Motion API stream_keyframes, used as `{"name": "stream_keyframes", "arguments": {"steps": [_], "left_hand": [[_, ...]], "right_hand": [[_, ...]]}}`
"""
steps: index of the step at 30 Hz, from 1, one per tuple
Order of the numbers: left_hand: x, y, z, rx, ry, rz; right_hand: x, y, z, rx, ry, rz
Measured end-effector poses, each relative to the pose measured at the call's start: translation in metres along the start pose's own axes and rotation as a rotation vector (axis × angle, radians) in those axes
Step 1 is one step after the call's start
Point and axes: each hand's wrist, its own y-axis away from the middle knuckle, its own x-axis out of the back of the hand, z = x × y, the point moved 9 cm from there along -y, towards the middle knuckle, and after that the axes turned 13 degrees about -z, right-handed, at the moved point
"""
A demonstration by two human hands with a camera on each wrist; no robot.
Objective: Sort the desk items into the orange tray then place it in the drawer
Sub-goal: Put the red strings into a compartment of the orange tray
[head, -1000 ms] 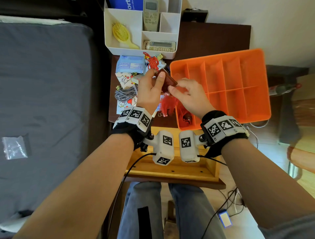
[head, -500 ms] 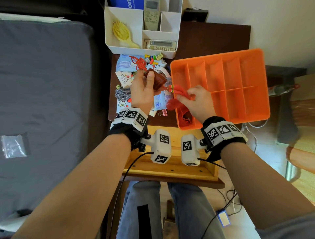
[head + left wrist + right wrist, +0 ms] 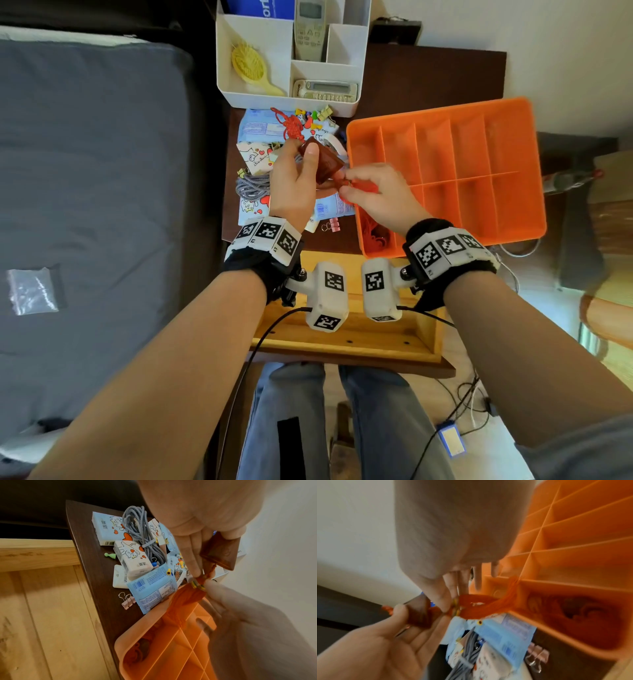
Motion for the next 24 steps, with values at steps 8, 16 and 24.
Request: {"name": "stream_keyframes", "arguments": {"steps": [8, 16, 24], "left_hand": [[0.012, 0.008, -0.013, 0.017, -0.057, 0.048], [0.016, 0.009, -0.008, 0.000, -0.021, 0.077], [0.015, 0.005, -0.002, -0.001, -0.072, 0.110]], "right_hand": [[-0.002, 0.011, 0.000, 0.003, -0.257, 0.097], [0.011, 0.030, 0.052, -0.343, -0.048, 0.227], [0.036, 0.058, 0.090, -0.651, 0.156, 0.327]]}}
